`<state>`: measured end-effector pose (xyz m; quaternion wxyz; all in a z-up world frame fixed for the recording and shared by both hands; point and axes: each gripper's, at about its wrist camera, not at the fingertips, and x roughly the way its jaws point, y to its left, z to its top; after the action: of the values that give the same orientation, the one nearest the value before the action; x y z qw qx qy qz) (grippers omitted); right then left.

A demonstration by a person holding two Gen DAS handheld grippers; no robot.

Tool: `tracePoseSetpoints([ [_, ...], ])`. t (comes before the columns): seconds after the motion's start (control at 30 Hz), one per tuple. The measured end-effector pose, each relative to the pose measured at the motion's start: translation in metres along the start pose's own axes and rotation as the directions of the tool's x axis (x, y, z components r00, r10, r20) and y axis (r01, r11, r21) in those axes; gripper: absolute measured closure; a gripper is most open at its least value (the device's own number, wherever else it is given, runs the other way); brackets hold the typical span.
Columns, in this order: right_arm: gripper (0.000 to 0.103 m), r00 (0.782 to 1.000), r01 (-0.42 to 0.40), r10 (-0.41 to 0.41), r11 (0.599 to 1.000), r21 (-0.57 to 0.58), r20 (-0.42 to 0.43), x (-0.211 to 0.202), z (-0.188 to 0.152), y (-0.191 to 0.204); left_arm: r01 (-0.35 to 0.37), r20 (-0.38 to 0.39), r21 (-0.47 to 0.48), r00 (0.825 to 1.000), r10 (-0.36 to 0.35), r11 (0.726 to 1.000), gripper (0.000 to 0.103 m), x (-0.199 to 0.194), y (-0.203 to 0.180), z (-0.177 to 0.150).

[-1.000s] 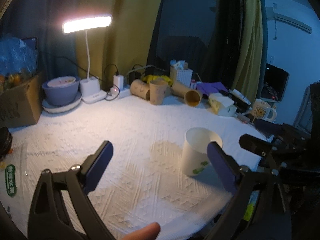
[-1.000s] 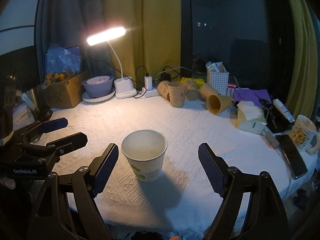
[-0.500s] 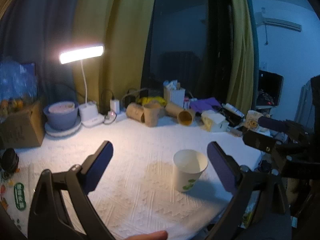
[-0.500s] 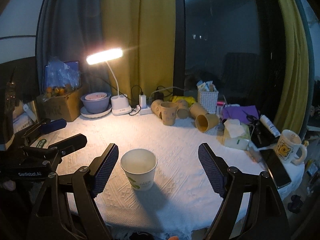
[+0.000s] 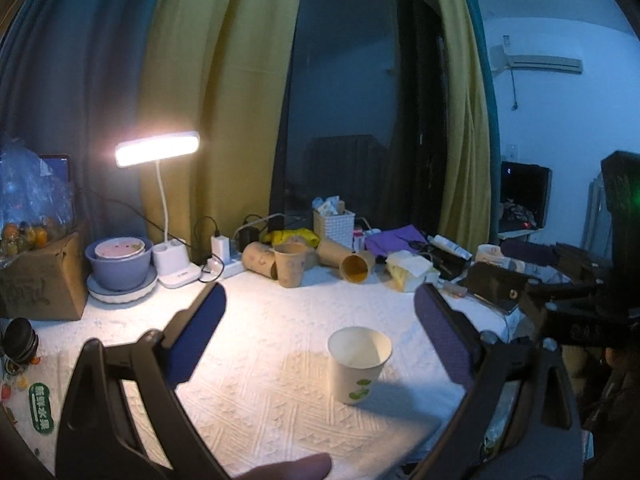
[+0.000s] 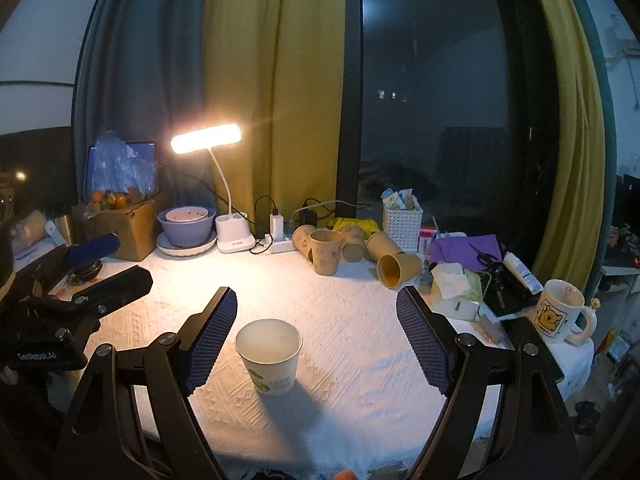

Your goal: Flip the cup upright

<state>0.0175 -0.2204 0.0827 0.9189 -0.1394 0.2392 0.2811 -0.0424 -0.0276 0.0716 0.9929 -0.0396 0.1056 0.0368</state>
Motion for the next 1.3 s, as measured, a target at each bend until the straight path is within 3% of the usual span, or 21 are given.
tracePoseSetpoints([
  [1.3, 0.019, 1.000, 0.000, 0.000, 1.000, 0.005, -0.026, 0.0054, -0.0067, 0.0028, 0.032, -0.016, 0.004, 0.999, -0.032, 0.999, 0.007, 0.0007, -0.0098, -0.0068],
])
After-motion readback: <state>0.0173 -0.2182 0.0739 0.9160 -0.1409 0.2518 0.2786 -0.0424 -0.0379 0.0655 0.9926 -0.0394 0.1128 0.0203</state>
